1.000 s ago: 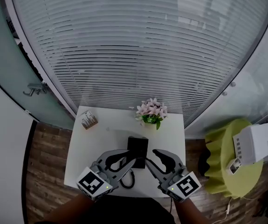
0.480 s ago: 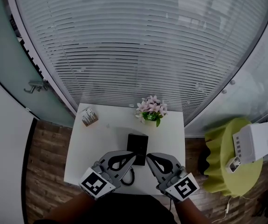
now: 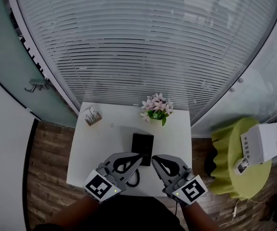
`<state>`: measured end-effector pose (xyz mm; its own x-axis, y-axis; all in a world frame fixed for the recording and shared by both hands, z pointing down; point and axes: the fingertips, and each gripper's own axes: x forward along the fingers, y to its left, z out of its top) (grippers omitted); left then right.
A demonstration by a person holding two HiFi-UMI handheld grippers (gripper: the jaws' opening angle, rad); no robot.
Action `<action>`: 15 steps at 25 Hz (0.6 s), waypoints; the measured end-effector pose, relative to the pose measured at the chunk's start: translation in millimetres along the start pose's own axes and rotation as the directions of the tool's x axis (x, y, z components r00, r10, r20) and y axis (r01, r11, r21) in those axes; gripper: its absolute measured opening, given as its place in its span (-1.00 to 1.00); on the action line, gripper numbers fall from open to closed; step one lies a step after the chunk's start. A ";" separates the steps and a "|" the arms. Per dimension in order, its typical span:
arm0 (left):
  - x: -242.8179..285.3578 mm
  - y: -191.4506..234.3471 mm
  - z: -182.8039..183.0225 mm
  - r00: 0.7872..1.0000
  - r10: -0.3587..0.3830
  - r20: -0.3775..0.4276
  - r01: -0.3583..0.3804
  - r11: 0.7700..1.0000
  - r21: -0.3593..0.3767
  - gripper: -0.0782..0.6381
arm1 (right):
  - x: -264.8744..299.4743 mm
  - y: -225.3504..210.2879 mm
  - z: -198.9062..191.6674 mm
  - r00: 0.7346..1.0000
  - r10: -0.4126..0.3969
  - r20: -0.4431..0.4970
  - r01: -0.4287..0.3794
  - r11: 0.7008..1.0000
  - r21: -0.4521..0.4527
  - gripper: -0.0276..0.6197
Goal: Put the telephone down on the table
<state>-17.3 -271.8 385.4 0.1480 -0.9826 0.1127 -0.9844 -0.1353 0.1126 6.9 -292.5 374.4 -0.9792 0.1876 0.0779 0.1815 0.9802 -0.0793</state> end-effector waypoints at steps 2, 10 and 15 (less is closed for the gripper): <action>-0.3 -0.6 0.1 1.000 -0.001 -0.001 0.001 1.000 -0.002 -0.76 | -0.6 0.5 0.2 1.000 -0.001 0.001 0.001 1.000 0.007 -0.85; -2.5 -3.2 -2.6 1.000 -0.010 -0.009 0.010 1.000 -0.007 -0.76 | 0.7 1.9 0.7 1.000 -0.007 0.004 0.007 1.000 0.024 -0.85; -2.0 -2.5 -1.6 1.000 -0.010 -0.001 0.010 1.000 -0.024 -0.76 | 1.9 2.3 0.0 1.000 -0.010 -0.001 0.010 1.000 0.024 -0.85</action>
<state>-15.0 -269.3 386.5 0.1582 -0.9810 0.1124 -0.9802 -0.1424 0.1374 5.5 -289.9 374.4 -0.9809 0.1777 0.0796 0.1693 0.9803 -0.1019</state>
